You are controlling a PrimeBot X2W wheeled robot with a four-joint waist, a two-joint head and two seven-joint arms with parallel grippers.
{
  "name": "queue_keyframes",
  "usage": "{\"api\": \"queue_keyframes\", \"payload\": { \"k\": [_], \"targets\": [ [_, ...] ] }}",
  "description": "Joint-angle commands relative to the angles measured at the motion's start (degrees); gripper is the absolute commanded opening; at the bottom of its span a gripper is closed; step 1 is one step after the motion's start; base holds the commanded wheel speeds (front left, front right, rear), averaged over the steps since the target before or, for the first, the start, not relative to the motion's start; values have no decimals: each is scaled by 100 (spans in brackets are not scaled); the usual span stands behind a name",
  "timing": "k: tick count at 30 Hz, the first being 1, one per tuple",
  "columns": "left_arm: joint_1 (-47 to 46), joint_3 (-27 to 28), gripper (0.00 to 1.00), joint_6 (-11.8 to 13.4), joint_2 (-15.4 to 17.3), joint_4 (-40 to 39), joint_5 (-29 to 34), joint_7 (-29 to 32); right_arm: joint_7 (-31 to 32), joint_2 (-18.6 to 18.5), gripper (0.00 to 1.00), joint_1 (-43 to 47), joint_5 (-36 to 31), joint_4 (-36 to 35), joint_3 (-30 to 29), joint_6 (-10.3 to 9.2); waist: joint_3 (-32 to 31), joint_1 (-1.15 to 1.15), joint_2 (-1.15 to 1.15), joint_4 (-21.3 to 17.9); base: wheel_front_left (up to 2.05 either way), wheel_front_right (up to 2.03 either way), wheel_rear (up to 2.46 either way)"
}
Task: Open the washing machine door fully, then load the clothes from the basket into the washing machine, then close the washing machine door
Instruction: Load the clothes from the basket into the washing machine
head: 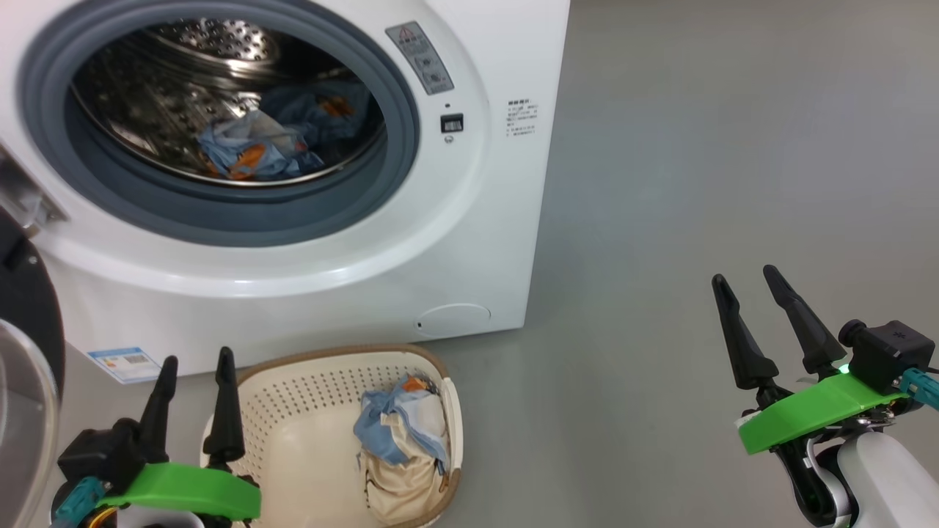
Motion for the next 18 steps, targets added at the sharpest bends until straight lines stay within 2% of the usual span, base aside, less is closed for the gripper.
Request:
{"api": "queue_keyframes", "payload": {
  "k": [1, 18],
  "targets": [
    [-236, 149, 100, -4, 99, -44, -47, -16, -47, -67, 100, -104, -34, -134, 76, 25, 158, 0, 0, -64, 0, 0, 0],
    [-1204, -425, 100, -90, 373, 1342, -299, -23, -47, 252, 100, -495, -184, -265, -95, 25, 1435, 0, 0, -302, 0, 0, 0]
  ]
}}
